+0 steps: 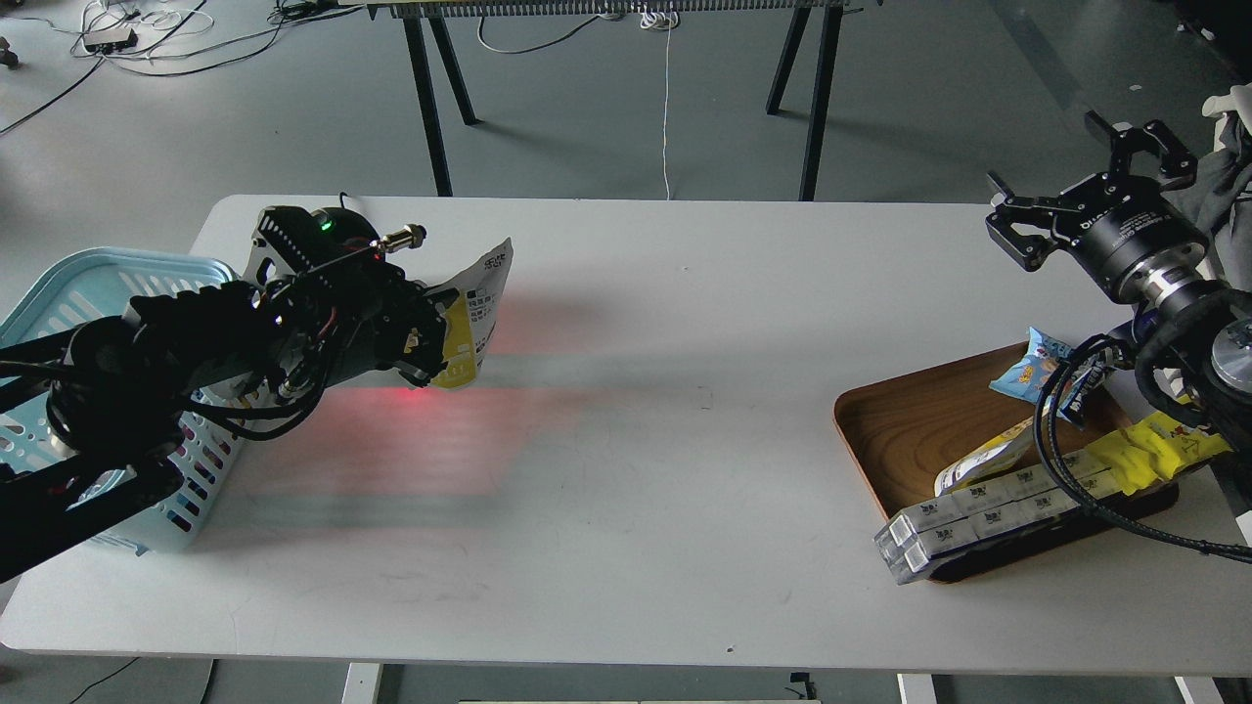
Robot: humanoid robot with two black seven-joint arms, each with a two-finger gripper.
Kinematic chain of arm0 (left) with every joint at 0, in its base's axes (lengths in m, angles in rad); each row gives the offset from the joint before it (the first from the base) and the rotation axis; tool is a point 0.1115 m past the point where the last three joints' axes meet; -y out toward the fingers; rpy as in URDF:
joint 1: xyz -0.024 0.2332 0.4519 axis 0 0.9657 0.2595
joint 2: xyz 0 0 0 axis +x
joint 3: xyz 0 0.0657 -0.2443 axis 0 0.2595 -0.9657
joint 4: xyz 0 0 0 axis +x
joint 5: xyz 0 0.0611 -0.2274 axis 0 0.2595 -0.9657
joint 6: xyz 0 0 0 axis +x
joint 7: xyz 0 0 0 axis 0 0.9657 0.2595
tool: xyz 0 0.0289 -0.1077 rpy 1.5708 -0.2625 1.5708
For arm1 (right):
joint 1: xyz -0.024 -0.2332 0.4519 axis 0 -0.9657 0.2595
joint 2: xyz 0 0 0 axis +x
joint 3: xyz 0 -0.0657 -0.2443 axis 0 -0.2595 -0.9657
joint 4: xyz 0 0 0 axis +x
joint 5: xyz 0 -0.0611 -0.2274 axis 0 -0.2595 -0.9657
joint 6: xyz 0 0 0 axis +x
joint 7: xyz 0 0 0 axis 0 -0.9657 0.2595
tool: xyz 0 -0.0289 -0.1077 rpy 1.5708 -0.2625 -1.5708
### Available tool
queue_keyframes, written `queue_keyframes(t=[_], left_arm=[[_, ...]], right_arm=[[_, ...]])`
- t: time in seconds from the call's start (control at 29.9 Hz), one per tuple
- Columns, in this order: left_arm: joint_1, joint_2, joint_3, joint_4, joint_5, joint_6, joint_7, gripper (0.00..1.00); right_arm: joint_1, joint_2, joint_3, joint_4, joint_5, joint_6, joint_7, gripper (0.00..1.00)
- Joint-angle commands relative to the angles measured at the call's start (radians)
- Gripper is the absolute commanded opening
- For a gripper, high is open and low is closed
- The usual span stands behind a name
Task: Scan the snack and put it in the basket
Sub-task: 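Move the packet over the blue basket and drop it inside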
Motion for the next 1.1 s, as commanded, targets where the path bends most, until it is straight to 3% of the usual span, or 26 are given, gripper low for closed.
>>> queue_keyframes(t=[0.0,0.3,0.63,0.77,1.07], left_arm=[[-0.013,0.026,0.002,0.000,0.000,0.000,-0.021,0.00],[-0.070,0.041,0.003,0.000,0.000,0.000,-0.084,0.00],[-0.096,0.039,0.003,0.000,0.000,0.000,-0.098,0.00],[-0.148,0.061,-0.005,0.000,0.000,0.000,-0.139,0.00],[-0.326,0.230,-0.037,0.000,0.000,0.000,-0.256,0.00]], right_arm=[[0.000,0.001,0.000,0.002,0.000,0.000,0.000,0.98],[0.000,0.008,0.000,0.000,0.000,-0.003,0.000,0.98],[0.002,0.008,0.002,0.000,0.000,-0.006,0.000,0.98],[0.000,0.008,0.000,0.000,-0.001,-0.006,0.000,0.98],[0.003,0.014,0.002,0.000,-0.001,-0.006,0.000,0.98]])
